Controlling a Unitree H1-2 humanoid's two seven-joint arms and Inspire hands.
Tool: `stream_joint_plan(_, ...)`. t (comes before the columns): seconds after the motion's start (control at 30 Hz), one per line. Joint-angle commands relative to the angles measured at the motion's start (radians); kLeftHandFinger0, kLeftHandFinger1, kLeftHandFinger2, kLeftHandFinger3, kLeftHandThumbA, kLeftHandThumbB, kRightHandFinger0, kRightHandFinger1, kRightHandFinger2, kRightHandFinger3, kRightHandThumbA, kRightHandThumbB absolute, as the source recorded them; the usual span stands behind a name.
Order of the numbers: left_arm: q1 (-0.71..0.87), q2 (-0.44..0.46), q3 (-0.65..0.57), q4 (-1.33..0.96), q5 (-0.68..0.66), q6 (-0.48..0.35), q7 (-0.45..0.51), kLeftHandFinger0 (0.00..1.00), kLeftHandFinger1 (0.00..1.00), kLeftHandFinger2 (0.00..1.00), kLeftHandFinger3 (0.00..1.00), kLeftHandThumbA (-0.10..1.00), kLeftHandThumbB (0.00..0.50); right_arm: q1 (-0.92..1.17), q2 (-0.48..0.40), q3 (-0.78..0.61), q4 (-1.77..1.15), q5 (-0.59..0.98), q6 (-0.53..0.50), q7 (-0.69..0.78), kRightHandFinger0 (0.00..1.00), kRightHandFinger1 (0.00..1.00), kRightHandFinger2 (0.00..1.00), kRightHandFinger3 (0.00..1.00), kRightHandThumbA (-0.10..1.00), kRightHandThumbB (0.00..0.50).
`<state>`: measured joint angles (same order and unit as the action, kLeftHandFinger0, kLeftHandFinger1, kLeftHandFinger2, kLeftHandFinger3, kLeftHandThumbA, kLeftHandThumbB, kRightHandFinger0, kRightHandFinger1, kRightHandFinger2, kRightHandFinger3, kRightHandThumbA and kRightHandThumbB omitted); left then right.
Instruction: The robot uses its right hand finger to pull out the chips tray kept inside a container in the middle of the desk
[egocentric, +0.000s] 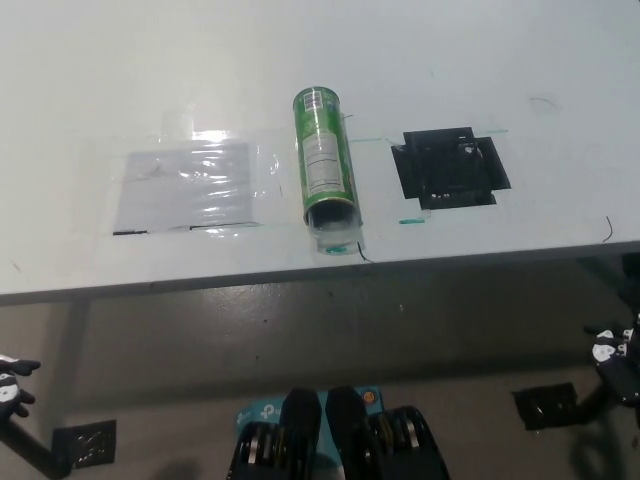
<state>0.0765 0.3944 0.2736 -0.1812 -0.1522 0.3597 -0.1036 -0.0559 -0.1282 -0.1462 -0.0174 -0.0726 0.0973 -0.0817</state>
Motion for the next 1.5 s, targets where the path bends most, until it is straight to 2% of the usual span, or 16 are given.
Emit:
stream_joint_plan(0.0,-0.009,0.015,0.005,-0.033,-0.017,0.004,-0.017,0.35,0.35,0.53,0.78,-0.1,0.0,-0.008,0.005,-0.014,-0.051,-0.001,0.002,-0.022,0.28,0.48,0.94,1.0,-0.1,0.113)
stream_joint_plan(0.03,-0.019,0.013,0.004,-0.031,-0.018,0.004,-0.015,0.36,0.36,0.55,0.79,-0.1,0.0,-0.032,0.005,-0.02,-0.064,0.014,-0.013,-0.02,0.18,0.39,0.93,1.0,-0.1,0.109)
stream_joint_plan(0.1,-0.019,0.013,0.004,-0.037,-0.017,0.015,-0.012,0.36,0.37,0.56,0.79,-0.1,0.0,-0.046,0.009,-0.016,-0.103,0.006,0.021,-0.018,0.12,0.33,0.94,1.0,-0.1,0.087)
stream_joint_plan(0.13,-0.022,0.016,0.002,-0.035,-0.013,0.014,-0.014,0.35,0.36,0.56,0.79,-0.1,0.0,-0.063,0.015,-0.01,-0.142,0.004,0.042,-0.015,0.09,0.3,0.95,1.0,-0.1,0.1)
stream_joint_plan(0.27,-0.024,0.038,-0.014,-0.034,0.002,0.004,-0.03,0.34,0.36,0.57,0.77,-0.1,0.0,-0.114,0.009,0.027,-0.199,-0.026,0.046,0.008,0.21,0.35,0.94,1.0,-0.1,0.103)
stream_joint_plan(0.3,-0.025,0.041,-0.018,-0.035,0.007,0.002,-0.032,0.34,0.36,0.57,0.76,-0.1,0.0,-0.131,-0.004,0.044,-0.208,-0.049,0.045,0.016,0.17,0.31,0.94,1.0,-0.1,0.102)
stream_joint_plan(0.4,-0.022,0.046,-0.021,-0.043,0.015,0.015,-0.032,0.32,0.36,0.57,0.75,-0.1,0.0,-0.174,-0.032,0.077,-0.215,-0.058,0.034,0.044,0.16,0.27,0.93,1.0,-0.1,0.105)
stream_joint_plan(0.5,-0.021,0.052,-0.024,-0.045,0.017,0.006,-0.041,0.31,0.35,0.56,0.75,-0.1,0.0,-0.264,-0.054,0.131,-0.232,-0.096,0.089,0.076,0.03,0.15,0.88,1.0,-0.1,0.155)
stream_joint_plan(0.67,-0.023,0.049,-0.022,-0.041,0.013,0.001,-0.042,0.31,0.35,0.55,0.74,-0.1,0.0,-0.324,-0.054,0.189,-0.218,-0.098,0.107,0.098,0.02,0.12,0.91,1.0,-0.1,0.172)
stream_joint_plan(0.77,-0.026,0.055,-0.025,-0.045,0.018,0.01,-0.043,0.3,0.35,0.56,0.76,-0.1,0.0,-0.342,-0.049,0.229,-0.187,-0.1,0.074,0.112,0.0,0.0,0.89,1.0,-0.1,0.199)
stream_joint_plan(0.83,-0.025,0.056,-0.025,-0.05,0.017,0.015,-0.044,0.32,0.36,0.57,0.76,-0.1,0.0,-0.36,-0.051,0.274,-0.153,-0.118,0.061,0.13,0.05,0.06,0.94,1.0,-0.1,0.222)
stream_joint_plan(0.93,-0.026,0.061,-0.026,-0.056,0.022,0.022,-0.042,0.32,0.37,0.57,0.76,-0.1,0.0,-0.371,-0.052,0.305,-0.127,-0.122,0.055,0.144,0.16,0.11,1.0,1.0,-0.1,0.215)
stream_joint_plan(1.0,-0.026,0.061,-0.025,-0.057,0.019,0.024,-0.044,0.32,0.37,0.57,0.76,-0.1,0.0,-0.386,-0.059,0.333,-0.104,-0.142,0.043,0.152,0.1,0.02,1.0,1.0,-0.1,0.212)
stream_joint_plan(1.03,-0.031,0.065,-0.027,-0.056,0.02,0.024,-0.046,0.32,0.37,0.57,0.76,-0.1,0.0,-0.393,-0.058,0.342,-0.089,-0.155,0.031,0.148,0.0,0.0,1.0,1.0,-0.1,0.212)
stream_joint_plan(1.17,-0.033,0.065,-0.024,-0.056,0.016,0.031,-0.044,0.3,0.36,0.57,0.77,-0.1,0.0,-0.425,-0.059,0.376,-0.033,-0.188,-0.01,0.143,0.0,0.0,0.94,1.0,-0.1,0.253)
stream_joint_plan(1.47,-0.037,0.068,-0.025,-0.056,0.025,0.019,-0.05,0.28,0.35,0.55,0.78,-0.1,0.0,-0.478,-0.05,0.423,0.063,-0.217,-0.074,0.157,0.0,0.0,0.85,0.96,-0.1,0.25)
